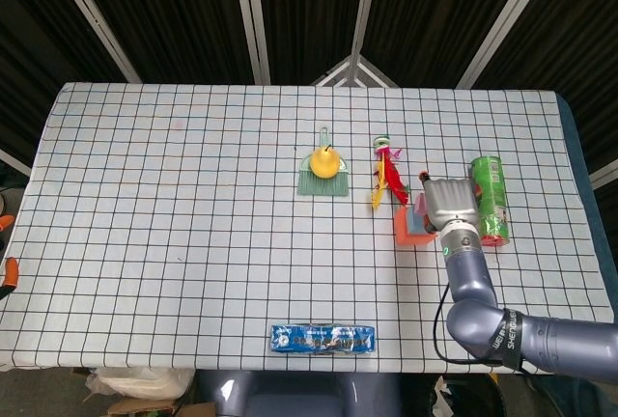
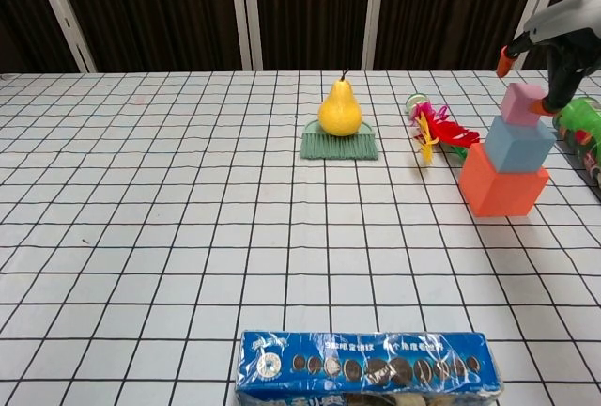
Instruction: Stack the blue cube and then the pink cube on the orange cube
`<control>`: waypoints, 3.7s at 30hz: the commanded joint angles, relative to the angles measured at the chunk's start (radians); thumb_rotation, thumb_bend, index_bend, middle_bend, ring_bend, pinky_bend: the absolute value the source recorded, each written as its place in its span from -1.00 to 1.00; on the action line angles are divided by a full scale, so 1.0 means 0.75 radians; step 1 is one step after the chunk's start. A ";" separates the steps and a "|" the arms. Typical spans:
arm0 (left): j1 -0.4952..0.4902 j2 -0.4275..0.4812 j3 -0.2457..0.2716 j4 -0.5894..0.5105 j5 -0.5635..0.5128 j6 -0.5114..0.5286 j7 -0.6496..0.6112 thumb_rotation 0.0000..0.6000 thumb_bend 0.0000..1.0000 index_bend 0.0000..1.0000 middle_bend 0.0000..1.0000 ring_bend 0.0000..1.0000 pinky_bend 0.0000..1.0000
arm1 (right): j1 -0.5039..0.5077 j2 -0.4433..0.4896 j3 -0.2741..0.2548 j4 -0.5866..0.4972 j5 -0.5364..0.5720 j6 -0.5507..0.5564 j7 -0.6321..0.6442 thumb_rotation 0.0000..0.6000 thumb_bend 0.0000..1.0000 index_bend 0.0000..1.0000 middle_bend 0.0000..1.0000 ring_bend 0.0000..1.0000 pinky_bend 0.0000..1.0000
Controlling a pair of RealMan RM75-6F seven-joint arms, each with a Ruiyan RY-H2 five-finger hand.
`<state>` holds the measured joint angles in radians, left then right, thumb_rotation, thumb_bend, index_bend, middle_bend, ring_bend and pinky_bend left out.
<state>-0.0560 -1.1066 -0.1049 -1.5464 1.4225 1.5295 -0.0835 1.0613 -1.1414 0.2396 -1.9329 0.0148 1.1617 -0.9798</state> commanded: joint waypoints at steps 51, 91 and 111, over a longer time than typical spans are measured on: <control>-0.006 -0.004 0.001 -0.011 -0.014 -0.017 0.044 1.00 0.17 -0.66 -0.87 -1.00 -1.00 | 0.033 0.024 -0.057 0.065 -0.003 -0.147 0.176 1.00 -0.03 -0.19 1.00 1.00 1.00; -0.002 0.001 0.001 -0.020 -0.017 -0.014 0.042 1.00 0.17 -0.65 -0.87 -1.00 -1.00 | 0.049 0.070 -0.090 -0.014 -0.044 -0.138 0.228 1.00 -0.03 -0.11 1.00 1.00 1.00; -0.005 -0.002 -0.003 -0.019 -0.027 -0.021 0.054 1.00 0.17 -0.65 -0.87 -1.00 -1.00 | 0.049 0.057 -0.117 0.021 -0.058 -0.175 0.250 1.00 -0.03 -0.11 1.00 1.00 1.00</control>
<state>-0.0601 -1.1084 -0.1069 -1.5608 1.4023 1.5135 -0.0433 1.0983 -1.0988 0.1518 -1.9168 -0.0289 1.0300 -0.7918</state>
